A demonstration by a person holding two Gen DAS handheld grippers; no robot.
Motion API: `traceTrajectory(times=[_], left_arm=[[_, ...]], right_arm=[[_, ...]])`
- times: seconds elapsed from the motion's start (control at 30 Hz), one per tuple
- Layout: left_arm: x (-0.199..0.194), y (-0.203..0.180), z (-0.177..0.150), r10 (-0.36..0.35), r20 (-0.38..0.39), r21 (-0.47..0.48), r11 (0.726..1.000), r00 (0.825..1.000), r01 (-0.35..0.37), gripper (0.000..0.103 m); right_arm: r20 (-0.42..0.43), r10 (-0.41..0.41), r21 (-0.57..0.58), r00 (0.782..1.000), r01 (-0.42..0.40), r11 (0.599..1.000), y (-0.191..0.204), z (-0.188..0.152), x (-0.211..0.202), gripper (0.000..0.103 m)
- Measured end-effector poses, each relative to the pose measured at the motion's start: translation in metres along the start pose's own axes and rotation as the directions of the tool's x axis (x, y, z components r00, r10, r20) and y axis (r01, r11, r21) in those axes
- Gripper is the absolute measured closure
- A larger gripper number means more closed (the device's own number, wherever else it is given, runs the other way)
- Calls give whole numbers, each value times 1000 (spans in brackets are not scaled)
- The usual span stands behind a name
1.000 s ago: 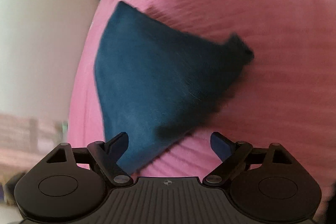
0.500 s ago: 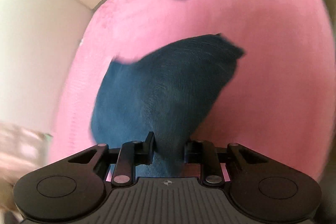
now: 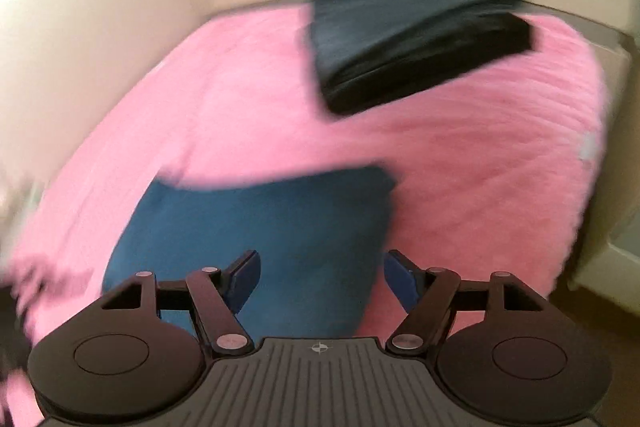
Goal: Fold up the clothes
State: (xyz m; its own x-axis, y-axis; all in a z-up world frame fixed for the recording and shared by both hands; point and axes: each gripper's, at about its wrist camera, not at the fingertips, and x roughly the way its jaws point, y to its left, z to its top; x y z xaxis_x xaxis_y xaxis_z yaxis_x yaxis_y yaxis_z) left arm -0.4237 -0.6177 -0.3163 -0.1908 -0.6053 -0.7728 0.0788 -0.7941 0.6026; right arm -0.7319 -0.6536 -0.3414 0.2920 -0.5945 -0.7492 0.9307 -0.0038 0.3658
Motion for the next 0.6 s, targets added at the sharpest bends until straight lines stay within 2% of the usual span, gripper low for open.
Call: traceTrajectory(times=[0.1, 0.17, 0.2, 0.23, 0.3, 0.37, 0.4, 0.47, 0.53, 0.57, 0.6], left_arm=[[22, -8, -8, -70, -24, 55, 996, 997, 71, 48], [31, -11, -13, -85, -16, 66, 994, 996, 86, 48], [33, -10, -14, -88, -10, 61, 994, 996, 89, 48], [34, -8, -14, -94, -5, 54, 994, 996, 94, 48], [34, -7, -14, -97, -1, 56, 994, 995, 97, 48], [31, -7, -16, -94, 8, 52, 994, 996, 93, 48], [29, -6, -16, -92, 15, 41, 995, 996, 92, 47], [22, -8, -19, -74, 32, 19, 997, 997, 74, 44], [14, -11, -21, -52, 49, -3, 999, 997, 53, 41], [10, -13, -22, -41, 57, -14, 999, 998, 42, 38], [6, -17, -22, -20, 68, -6, 1000, 998, 20, 36]], right_arm=[[-93, 34, -196, 995, -52, 979, 39, -37, 16, 31], [-135, 1, -367, 991, -51, 929, 66, -63, 30, 31], [-143, -28, -459, 989, -41, 888, 80, -76, 34, 31], [-128, -75, -540, 989, -6, 842, 93, -86, 37, 26], [-93, -158, -695, 983, 49, 718, 115, -109, 48, 12], [-54, -236, -806, 970, 97, 584, 129, -132, 64, 12], [-42, -266, -837, 963, 111, 536, 132, -139, 73, 12], [3, -289, -869, 957, 145, 473, 133, -144, 84, 12], [33, -301, -909, 953, 154, 388, 134, -148, 92, 15], [47, -296, -919, 954, 157, 361, 134, -147, 93, 21], [54, -297, -925, 953, 160, 346, 133, -144, 93, 33]])
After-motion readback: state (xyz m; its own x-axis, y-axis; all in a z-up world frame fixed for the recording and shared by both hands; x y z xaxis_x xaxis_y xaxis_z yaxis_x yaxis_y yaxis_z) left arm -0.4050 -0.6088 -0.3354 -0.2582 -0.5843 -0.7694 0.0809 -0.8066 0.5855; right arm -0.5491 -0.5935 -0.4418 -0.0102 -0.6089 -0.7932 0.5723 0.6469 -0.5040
